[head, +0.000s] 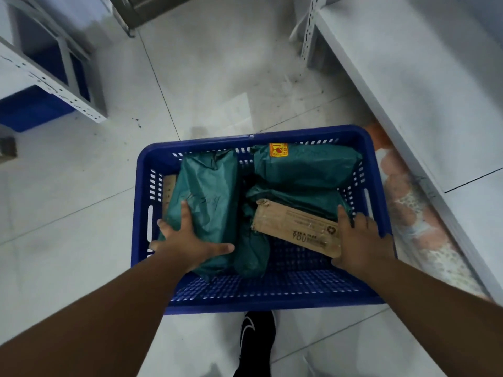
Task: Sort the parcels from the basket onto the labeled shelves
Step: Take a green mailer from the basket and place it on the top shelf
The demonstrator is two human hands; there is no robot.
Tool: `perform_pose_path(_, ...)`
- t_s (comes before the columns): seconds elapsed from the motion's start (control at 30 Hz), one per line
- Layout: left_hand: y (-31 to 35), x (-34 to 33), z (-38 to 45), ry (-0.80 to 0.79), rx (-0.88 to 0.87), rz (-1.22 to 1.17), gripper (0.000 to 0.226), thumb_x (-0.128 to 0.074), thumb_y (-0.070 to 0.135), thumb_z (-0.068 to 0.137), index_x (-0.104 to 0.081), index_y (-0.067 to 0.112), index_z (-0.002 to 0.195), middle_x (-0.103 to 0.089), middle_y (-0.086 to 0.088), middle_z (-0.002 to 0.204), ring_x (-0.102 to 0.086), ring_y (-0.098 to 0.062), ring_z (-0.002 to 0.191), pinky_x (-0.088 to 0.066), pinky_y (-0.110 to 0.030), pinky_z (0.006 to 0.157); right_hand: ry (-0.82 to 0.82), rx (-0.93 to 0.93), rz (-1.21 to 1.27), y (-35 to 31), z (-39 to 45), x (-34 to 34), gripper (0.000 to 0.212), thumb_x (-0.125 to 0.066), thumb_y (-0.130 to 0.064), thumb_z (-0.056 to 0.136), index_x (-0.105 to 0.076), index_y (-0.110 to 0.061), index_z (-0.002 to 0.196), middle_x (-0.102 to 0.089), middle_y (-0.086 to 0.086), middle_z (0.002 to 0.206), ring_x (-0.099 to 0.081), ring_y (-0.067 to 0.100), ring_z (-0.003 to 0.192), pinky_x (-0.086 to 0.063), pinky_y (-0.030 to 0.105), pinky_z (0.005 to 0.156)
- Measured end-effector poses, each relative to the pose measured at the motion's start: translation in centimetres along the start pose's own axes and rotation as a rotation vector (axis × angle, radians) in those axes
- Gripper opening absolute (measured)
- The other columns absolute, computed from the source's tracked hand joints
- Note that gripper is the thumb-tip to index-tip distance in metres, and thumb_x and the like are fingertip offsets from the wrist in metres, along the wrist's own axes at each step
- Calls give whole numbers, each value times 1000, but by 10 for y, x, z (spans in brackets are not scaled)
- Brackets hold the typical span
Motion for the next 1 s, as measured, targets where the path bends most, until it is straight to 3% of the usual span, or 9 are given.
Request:
perform_pose_path(0.1, -16, -14, 10, -7, 14, 53, 157, -81, 87, 47, 31, 55, 152, -5, -26, 167, -16, -59, 149, -25, -66, 122, -15, 42, -85, -7, 13, -17, 132, -80, -56, 78, 15, -21, 163, -24, 13, 163, -32, 33, 147, -44, 52, 107)
perform_pose_path(0.27, -30, -32, 19, 3, 53, -79, 156, -84, 84, 50, 32, 56, 151, -2, -27, 166, -16, -57, 149, -25, -66, 122, 145, 67, -200, -11, 14, -32, 102, -75, -48, 83, -13, -19, 158, -47, 9, 146, -48, 31, 131, -45, 49, 101)
perform_pose_path(0.47, -32, -30, 7, 69, 40, -263, 130, -81, 59, 70, 16, 60, 156, -25, -21, 150, -30, -48, 137, -35, -57, 111, 163, 81, -196, 3, -4, -36, 74, -66, -55, 79, -37, -24, 140, -63, 1, 126, -64, 28, 112, -45, 48, 96)
perform_pose_path(0.57, -41, -21, -13, 45, 60, -485, 127, -77, 60, 55, 4, 69, 153, -30, -18, 149, -39, -46, 132, -41, -57, 112, 132, 64, -192, 11, -20, -37, 69, -67, -53, 73, -51, -21, 132, -68, 3, 113, -67, 30, 99, -52, 42, 80)
perform_pose_path(0.67, -48, -8, -33, 28, 1, -751, 126, -80, 56, 43, -12, 76, 147, -40, -11, 146, -54, -39, 124, -52, -56, 105, 145, 65, -182, 7, -38, -34, 69, -74, -48, 64, -63, -17, 124, -71, 7, 102, -68, 35, 87, -57, 44, 68)
perform_pose_path(0.73, -48, 3, -46, 31, -69, -875, 124, -83, 50, 43, -20, 72, 148, -45, -7, 147, -58, -35, 121, -55, -54, 103, 166, 97, -173, -2, -52, -20, 71, -70, -47, 71, -57, -18, 134, -68, 7, 112, -66, 34, 96, -59, 43, 71)
perform_pose_path(0.87, -44, 14, -71, 59, -192, -1039, 120, -87, 42, 49, -27, 67, 150, -45, 2, 152, -59, -29, 127, -55, -54, 105, 118, 160, -154, -3, -70, -10, 71, -51, -48, 92, -26, -24, 154, -48, 2, 141, -50, 28, 127, -55, 36, 92)
perform_pose_path(0.93, -38, 19, -85, 107, -238, -1047, 119, -87, 42, 50, -26, 69, 149, -47, 3, 150, -60, -28, 128, -55, -54, 104, 89, 162, -80, -3, -78, -9, 69, -54, -46, 92, -28, -25, 152, -48, 0, 139, -50, 24, 127, -53, 33, 93)
perform_pose_path(1.0, -29, 20, -99, 171, -292, -1012, 120, -86, 44, 50, -24, 71, 149, -49, 1, 147, -60, -28, 128, -55, -54, 103, 93, 169, 93, 0, -85, -10, 52, -60, -39, 92, -40, -27, 139, -53, -3, 129, -52, 19, 118, -52, 30, 90)
Point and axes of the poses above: each hand's wrist, its own z-axis towards the middle knuckle, its own x-axis out of the back of the hand, y = z × x, the point moved 2 cm from there along z, towards the middle knuckle
